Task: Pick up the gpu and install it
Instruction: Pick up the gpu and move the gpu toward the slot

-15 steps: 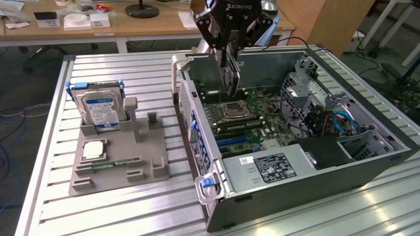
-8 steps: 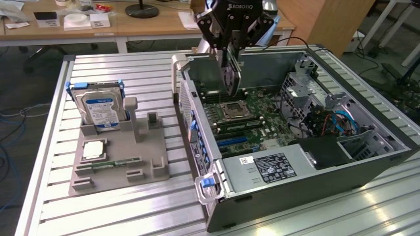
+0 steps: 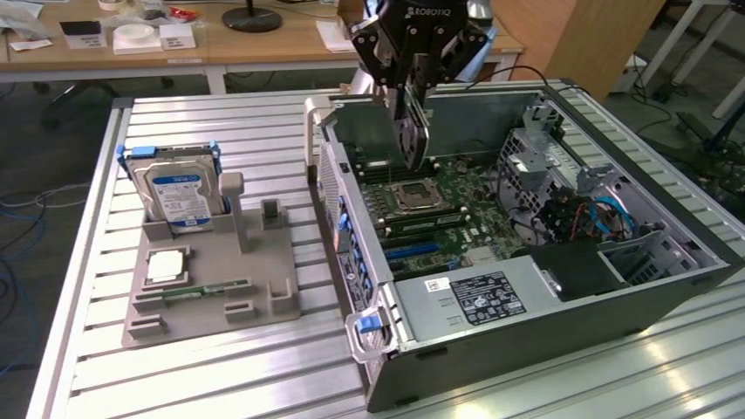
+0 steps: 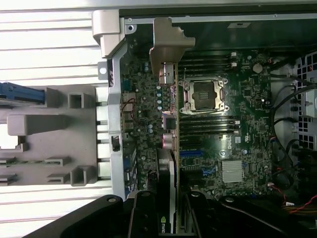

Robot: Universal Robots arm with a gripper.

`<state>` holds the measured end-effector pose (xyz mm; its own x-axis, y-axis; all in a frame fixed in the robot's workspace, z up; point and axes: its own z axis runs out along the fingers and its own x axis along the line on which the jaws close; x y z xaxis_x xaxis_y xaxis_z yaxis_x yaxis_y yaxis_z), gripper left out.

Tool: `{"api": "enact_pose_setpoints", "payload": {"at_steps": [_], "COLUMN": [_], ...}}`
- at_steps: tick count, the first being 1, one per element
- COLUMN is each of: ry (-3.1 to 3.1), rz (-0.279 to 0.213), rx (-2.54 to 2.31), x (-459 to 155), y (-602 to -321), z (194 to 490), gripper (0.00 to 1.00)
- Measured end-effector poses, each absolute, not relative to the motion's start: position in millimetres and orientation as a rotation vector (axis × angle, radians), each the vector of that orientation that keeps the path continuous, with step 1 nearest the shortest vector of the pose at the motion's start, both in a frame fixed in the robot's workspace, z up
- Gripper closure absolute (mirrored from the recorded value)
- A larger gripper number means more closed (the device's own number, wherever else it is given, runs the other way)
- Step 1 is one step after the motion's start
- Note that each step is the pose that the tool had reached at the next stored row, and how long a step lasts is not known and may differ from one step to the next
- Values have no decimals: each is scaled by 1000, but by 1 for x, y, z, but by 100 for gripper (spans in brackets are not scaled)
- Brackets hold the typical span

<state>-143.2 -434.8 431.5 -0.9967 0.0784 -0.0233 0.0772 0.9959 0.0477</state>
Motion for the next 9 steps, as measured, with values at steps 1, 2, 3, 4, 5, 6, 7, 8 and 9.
{"api": "enact_pose_setpoints", "payload": {"at_steps": [1,2,3,4,5,6,7,8,9], "ry": [3113,3113,3113,3113,3113,3113,3113,3113,3113], "rz": [73,73,73,73,73,73,73,73,73], "rx": [121,121,121,121,121,121,121,122,121], "x": [-143,-143,-142,-142,-141,-141,-139,-138,-137], "y": [-435,-435,-435,-435,-435,-435,-435,-435,-435], "z": [432,432,432,432,432,432,432,432,431], "gripper": [73,73,73,73,73,73,73,73,73]}}
